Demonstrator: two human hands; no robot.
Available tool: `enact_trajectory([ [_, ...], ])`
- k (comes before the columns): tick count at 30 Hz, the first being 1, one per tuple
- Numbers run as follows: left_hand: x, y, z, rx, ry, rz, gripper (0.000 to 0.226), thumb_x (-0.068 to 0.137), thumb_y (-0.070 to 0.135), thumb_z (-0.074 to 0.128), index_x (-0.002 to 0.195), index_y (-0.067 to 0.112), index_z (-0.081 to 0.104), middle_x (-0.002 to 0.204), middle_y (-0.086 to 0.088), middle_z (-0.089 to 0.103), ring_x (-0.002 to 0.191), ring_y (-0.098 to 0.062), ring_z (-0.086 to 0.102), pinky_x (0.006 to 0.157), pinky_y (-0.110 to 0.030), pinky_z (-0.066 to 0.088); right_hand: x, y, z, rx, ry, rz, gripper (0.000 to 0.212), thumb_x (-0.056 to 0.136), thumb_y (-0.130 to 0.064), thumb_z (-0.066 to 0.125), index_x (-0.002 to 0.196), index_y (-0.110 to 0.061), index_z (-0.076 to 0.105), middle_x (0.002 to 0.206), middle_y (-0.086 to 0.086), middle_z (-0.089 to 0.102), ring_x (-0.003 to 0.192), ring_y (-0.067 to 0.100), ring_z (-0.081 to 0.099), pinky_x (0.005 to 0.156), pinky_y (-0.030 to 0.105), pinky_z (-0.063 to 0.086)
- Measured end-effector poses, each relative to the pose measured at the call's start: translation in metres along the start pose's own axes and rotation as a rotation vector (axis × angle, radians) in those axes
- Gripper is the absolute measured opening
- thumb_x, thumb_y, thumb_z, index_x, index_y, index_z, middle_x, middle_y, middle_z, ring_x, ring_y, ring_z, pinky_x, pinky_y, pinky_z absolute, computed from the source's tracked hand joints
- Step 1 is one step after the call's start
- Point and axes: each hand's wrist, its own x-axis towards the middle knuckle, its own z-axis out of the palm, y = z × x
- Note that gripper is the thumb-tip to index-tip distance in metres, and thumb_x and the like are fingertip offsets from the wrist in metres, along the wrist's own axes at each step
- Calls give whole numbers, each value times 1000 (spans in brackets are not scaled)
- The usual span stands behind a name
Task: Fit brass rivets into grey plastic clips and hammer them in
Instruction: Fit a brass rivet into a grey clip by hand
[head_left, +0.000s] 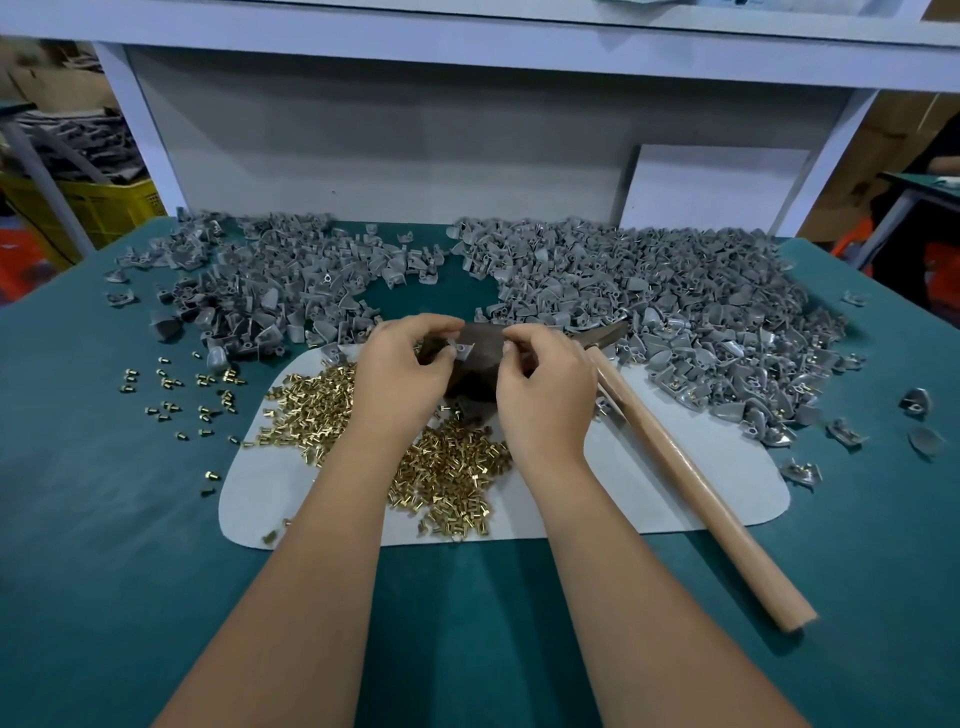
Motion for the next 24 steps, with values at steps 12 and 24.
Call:
enact_trajectory([
  [12,-3,5,4,-222,-86,-70,28,85,3,69,103,23,71,90,9,71,90,-1,66,90,-24,53,1,4,7,-42,-135,7,11,86,-23,64,91,-27,73,96,-9,62,100,14,48,88,29,26],
  [24,-5,7,5,-286,-99,-76,34,82,-1,70,95,31,68,91,3,72,91,-5,67,88,-21,52,10,4,0,-293,-232,-201,14,90,-20,58,96,-25,69,97,-2,59,98,22,49,85,36,34],
])
